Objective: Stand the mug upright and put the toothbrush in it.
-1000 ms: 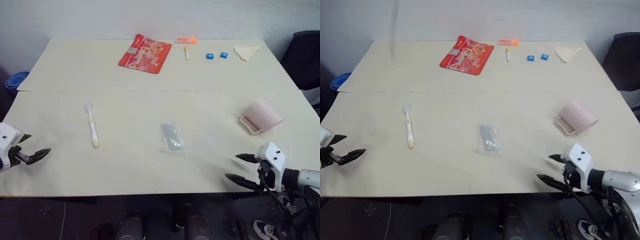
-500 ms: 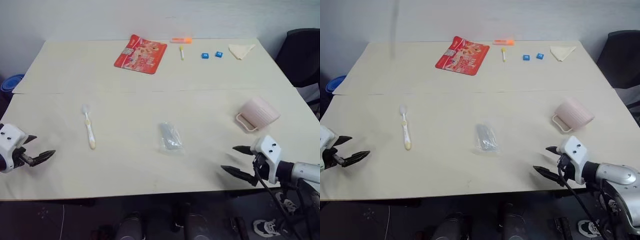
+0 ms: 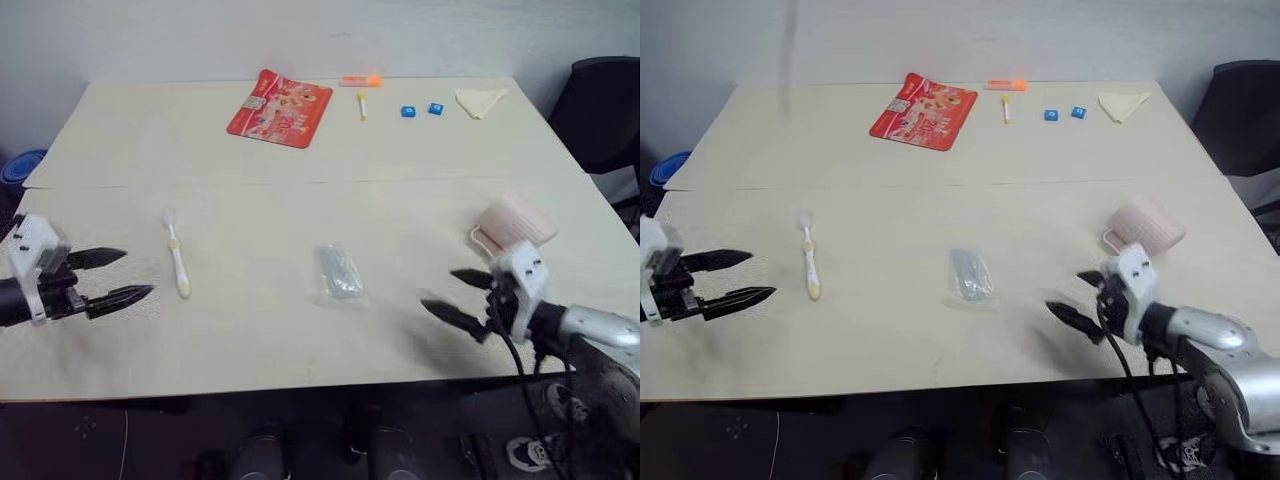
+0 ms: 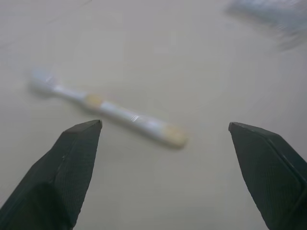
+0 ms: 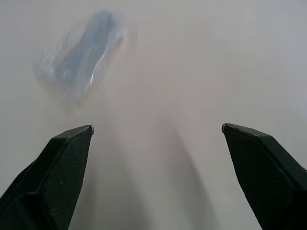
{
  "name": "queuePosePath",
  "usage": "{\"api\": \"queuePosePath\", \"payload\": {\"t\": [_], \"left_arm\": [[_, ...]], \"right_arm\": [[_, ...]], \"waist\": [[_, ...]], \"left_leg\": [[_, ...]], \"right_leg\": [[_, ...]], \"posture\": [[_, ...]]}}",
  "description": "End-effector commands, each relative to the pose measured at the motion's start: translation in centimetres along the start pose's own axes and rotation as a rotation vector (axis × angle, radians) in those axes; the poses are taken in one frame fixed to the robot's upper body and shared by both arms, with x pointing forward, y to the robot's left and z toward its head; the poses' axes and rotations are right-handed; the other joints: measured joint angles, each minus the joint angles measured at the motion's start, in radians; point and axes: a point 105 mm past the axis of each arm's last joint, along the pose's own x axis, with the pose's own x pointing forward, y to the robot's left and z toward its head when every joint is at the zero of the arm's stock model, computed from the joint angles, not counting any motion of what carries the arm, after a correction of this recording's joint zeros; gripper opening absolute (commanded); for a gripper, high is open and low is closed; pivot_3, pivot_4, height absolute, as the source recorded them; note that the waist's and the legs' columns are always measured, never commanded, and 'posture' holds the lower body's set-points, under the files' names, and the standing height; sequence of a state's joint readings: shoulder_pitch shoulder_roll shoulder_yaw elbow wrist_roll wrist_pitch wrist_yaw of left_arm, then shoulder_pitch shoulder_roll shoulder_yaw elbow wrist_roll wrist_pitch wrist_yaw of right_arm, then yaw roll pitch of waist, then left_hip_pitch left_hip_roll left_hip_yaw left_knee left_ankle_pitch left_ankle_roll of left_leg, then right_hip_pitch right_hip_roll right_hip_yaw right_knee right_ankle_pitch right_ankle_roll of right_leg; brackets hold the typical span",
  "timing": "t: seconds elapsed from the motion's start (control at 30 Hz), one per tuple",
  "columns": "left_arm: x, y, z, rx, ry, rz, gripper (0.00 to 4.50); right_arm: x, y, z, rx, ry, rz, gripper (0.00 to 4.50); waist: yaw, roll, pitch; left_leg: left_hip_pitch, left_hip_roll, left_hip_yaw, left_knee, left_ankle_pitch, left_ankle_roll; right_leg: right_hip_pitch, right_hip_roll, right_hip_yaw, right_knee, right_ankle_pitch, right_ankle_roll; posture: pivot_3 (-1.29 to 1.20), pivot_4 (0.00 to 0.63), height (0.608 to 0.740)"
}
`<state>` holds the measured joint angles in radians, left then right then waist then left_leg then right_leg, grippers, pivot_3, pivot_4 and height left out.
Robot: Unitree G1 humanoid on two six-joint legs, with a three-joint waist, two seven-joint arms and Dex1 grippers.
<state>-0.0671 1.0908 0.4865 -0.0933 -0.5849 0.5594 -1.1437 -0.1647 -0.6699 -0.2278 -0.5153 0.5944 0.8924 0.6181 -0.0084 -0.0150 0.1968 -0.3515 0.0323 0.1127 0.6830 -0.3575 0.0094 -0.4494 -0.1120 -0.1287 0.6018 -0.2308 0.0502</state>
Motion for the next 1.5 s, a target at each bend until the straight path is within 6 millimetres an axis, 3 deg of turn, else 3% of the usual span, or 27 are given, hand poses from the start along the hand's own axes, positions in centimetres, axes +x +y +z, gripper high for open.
{"api": "queuePosePath", "payload": {"t": [0.03,0.13,0.27,0.37,0.47,0.63,0.77,1.1,1.23,1.3,1.37,1.5], "left_arm": [[1.1,-3.1,2.1,0.073,0.014,-0.182,4.5],[1.9,-5.3,2.5,0.129,0.053,-0.31,4.5],[2.8,-6.6,3.5,0.177,0.046,-0.387,4.5],[3.2,-6.9,3.8,0.202,0.043,-0.419,4.5],[3.7,-7.0,3.7,0.223,0.047,-0.424,4.5],[4.2,-6.9,3.9,0.239,0.032,-0.414,4.5],[4.3,-6.7,4.1,0.249,0.023,-0.405,4.5],[4.9,-6.4,4.0,0.265,0.013,-0.386,4.5],[5.2,-6.2,4.1,0.276,0.012,-0.387,4.5],[5.5,-6.2,4.3,0.281,0.003,-0.391,4.5],[5.7,-6.2,4.5,0.282,-0.007,-0.396,4.5],[6.9,-6.8,5.2,0.274,-0.061,-0.44,4.5]], "right_arm": [[2.3,1.6,0.4,0.051,0.009,0.031,4.48],[4.9,3.1,0.3,0.099,0.043,0.059,4.48],[7.9,4.1,0.2,0.133,0.065,0.073,4.48],[9.6,4.6,0.5,0.193,0.058,0.091,4.48],[11.0,6.8,0.7,0.223,0.064,0.194,4.48],[12.2,8.6,-0.9,0.208,0.13,0.258,4.48],[12.6,8.4,-1.5,0.185,0.137,0.24,3.61],[12.4,7.5,-1.1,0.198,0.104,0.208,0.34],[12.4,7.1,-0.8,0.224,0.085,0.191,0.34],[12.2,6.8,-0.4,0.232,0.069,0.182,0.03],[12.0,6.7,-0.1,0.233,0.06,0.188,0.01],[10.4,5.2,2.7,0.259,-0.015,0.161,0.01]], "waist": [[0.001,0.001,0.0],[0.001,0.002,0.0],[0.002,0.001,0.0],[0.001,0.001,0.0],[0.0,0.001,0.0],[-0.007,0.0,-0.001],[-0.02,-0.002,-0.002],[-0.02,-0.002,-0.002],[-0.02,-0.002,-0.002],[-0.019,-0.002,-0.002],[-0.019,-0.002,-0.002],[-0.016,-0.002,-0.002]], "left_leg": [[0.0,0.0,0.0,0.0,0.0,0.0],[-0.002,0.0,0.001,0.0,0.001,-0.001],[-0.004,-0.001,0.005,0.0,0.003,-0.001],[-0.004,-0.001,0.006,0.001,0.003,-0.001],[-0.005,0.0,0.007,0.001,0.003,-0.001],[-0.006,0.001,0.008,0.001,0.003,-0.001],[-0.005,0.001,0.008,0.001,0.003,-0.001],[-0.005,0.002,0.009,0.001,0.003,-0.002],[-0.005,0.002,0.009,0.001,0.003,-0.002],[-0.005,0.002,0.009,0.001,0.003,-0.002],[-0.005,0.001,0.009,0.001,0.003,-0.002],[-0.006,0.001,0.009,0.001,0.003,-0.002]], "right_leg": [[-0.001,0.0,0.0,0.001,0.0,0.0],[-0.003,0.002,0.001,0.006,-0.001,-0.001],[-0.007,0.009,0.002,0.008,-0.001,-0.001],[-0.009,0.01,0.003,0.009,0.0,-0.001],[-0.011,0.012,0.009,0.01,0.0,-0.001],[-0.012,0.014,0.012,0.01,0.0,-0.001],[-0.012,0.014,0.012,0.01,0.0,-0.001],[-0.012,0.015,0.013,0.01,-0.001,-0.001],[-0.012,0.015,0.014,0.01,-0.001,-0.001],[-0.012,0.015,0.014,0.01,-0.001,-0.001],[-0.012,0.015,0.014,0.01,-0.001,-0.001],[-0.012,0.015,0.014,0.01,0.0,-0.001]], "posture": [[0.0,0.15,0.74],[0.0,0.15,0.74],[0.0,0.15,0.74],[0.0,0.15,0.74],[0.0,0.15,0.74],[0.0,0.15,0.74],[0.0,0.15,0.74],[0.0,0.15,0.74],[0.0,0.15,0.74],[0.0,0.15,0.74],[0.0,0.15,0.74],[0.0,0.15,0.74]]}}
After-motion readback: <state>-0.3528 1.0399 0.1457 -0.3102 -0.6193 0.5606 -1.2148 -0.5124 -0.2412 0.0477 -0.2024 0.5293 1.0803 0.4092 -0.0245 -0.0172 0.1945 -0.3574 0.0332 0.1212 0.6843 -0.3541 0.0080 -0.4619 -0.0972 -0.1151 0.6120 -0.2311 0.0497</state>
